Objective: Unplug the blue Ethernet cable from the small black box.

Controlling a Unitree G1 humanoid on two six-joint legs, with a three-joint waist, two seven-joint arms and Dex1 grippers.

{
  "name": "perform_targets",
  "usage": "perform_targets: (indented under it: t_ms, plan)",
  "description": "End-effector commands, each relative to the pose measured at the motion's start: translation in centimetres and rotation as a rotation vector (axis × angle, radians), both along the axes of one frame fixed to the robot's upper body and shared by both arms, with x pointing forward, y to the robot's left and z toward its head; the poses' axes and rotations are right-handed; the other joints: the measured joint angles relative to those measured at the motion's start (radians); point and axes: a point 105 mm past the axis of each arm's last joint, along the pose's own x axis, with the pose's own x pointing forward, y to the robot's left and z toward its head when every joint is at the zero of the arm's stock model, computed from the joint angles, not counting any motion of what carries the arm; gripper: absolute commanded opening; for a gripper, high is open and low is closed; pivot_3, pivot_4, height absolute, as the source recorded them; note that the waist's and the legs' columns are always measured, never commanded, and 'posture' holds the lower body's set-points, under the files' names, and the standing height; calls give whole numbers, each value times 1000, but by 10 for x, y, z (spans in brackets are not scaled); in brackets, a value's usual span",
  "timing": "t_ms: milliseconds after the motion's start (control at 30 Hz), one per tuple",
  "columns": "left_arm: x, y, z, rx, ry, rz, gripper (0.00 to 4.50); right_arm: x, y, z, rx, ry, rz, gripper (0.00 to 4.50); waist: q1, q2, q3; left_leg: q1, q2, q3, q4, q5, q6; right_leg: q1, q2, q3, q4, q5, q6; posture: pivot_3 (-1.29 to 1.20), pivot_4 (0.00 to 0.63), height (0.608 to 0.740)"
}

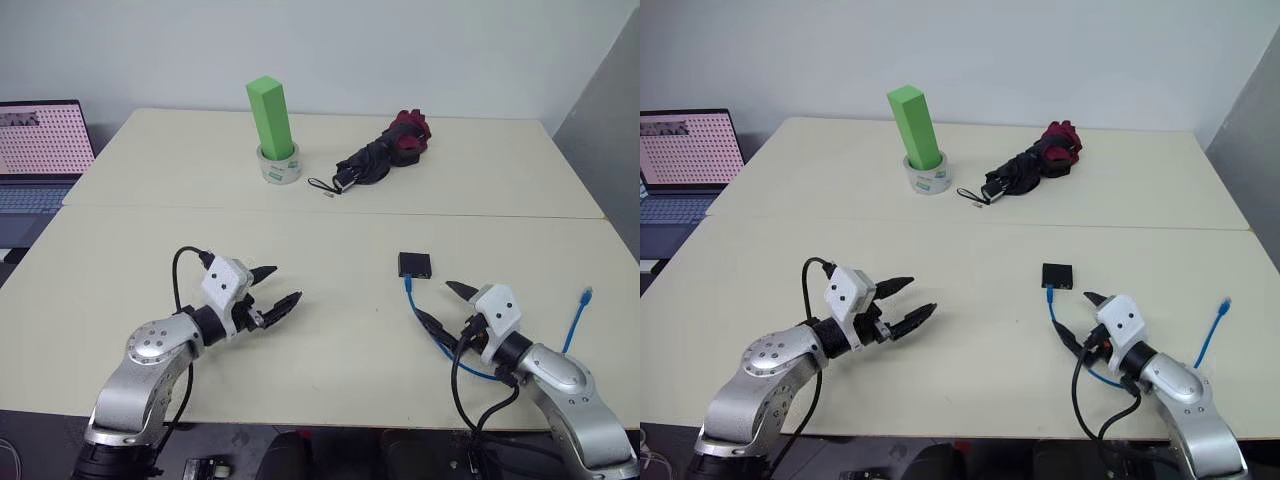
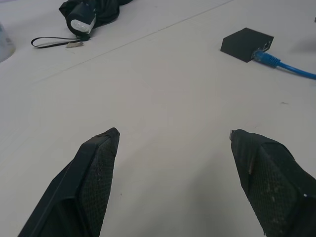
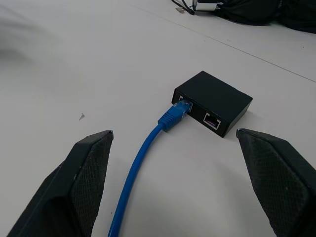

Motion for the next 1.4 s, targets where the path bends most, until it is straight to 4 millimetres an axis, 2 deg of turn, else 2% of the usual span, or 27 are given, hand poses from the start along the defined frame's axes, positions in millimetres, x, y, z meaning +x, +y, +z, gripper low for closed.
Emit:
perform_targets:
  t_ms: [33,367,467,567,700,900,1067,1100,1133,1267,1400]
  plan:
    - [-5,-1,13,1,-49,-28,3787,1,2,14,2,-55,14,4240,0,0,0,0,0,0,0,0,0,0,0,0,0,0,0,0,150,740]
    - [-6,-9,10,35,-36,-66,3787,-2,6,9,32,-8,-1,4240,0,0,0,0,0,0,0,0,0,0,0,0,0,0,0,0,150,740]
    - [-12,-19,6,39,32,-146,3787,-1,9,2,70,60,-39,4240,0,0,0,0,0,0,0,0,0,0,0,0,0,0,0,0,150,740]
    - [-21,-29,15,1,51,-241,3787,0,13,-3,110,112,-71,4240,0,0,0,0,0,0,0,0,0,0,0,0,0,0,0,0,150,740]
    - [-21,-37,20,46,24,-317,3787,4,21,-10,94,126,-87,4240,0,0,0,0,0,0,0,0,0,0,0,0,0,0,0,0,150,740]
    - [-16,-44,23,101,-18,-360,3787,17,46,-19,93,139,-121,4240,-1,0,0,0,0,0,0,0,0,-1,1,0,0,0,0,0,150,740]
    - [-16,-45,21,118,-28,-365,3787,35,46,-29,93,153,-257,4240,-1,0,0,0,0,0,0,0,0,-1,1,1,0,0,0,0,150,740]
    - [-16,-44,21,122,-29,-364,3825,37,45,-30,91,156,-279,3867,-1,0,0,0,0,0,0,0,0,-1,1,0,0,0,0,0,150,740]
    - [-17,-44,20,129,-33,-362,3825,40,43,-32,91,162,-316,3763,-1,0,0,0,0,0,0,0,0,-1,1,0,0,0,0,0,150,740]
    - [-17,-42,18,138,-38,-353,3825,46,41,-30,104,156,-376,2863,-2,0,0,0,0,0,0,0,0,-1,1,0,1,0,0,0,150,740]
    - [-17,-41,17,143,-38,-344,3825,49,34,-29,94,157,-409,1722,-2,0,0,0,0,0,0,0,0,-1,1,0,1,0,0,0,150,740]
